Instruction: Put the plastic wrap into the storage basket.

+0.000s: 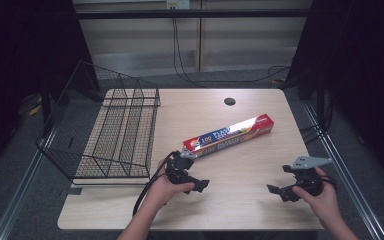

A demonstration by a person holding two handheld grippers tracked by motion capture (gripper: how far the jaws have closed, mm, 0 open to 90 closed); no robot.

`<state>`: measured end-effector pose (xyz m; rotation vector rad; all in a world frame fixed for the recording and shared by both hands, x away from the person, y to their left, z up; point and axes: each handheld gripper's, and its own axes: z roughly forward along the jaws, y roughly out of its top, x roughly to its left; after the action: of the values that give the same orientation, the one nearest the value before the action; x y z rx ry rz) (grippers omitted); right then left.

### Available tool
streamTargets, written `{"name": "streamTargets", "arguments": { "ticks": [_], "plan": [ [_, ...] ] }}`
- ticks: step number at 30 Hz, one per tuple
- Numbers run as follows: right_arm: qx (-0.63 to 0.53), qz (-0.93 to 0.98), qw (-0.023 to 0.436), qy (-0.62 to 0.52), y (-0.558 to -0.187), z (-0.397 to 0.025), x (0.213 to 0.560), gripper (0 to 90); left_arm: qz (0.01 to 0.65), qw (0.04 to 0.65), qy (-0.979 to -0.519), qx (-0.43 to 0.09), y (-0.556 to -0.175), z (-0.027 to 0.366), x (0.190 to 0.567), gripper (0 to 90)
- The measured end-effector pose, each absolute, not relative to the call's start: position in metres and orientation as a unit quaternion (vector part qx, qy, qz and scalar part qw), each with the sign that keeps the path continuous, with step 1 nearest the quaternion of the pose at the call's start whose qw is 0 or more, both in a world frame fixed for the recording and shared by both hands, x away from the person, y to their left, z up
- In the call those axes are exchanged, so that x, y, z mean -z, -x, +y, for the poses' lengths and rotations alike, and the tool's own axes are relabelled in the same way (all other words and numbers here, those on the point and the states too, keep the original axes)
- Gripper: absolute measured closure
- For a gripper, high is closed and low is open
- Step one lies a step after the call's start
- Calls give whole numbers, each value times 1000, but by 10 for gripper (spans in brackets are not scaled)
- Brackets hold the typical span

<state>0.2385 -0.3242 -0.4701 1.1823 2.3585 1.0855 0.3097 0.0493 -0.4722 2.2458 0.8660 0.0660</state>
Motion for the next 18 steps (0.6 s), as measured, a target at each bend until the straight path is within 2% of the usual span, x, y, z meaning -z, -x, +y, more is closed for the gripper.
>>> {"name": "streamTargets", "arguments": {
  "ticks": [18],
  "plan": [
    [-380, 822, 145, -398, -237, -325, 470, 33, 317, 362, -877, -7, -325, 37, 452, 30]
  ]
}}
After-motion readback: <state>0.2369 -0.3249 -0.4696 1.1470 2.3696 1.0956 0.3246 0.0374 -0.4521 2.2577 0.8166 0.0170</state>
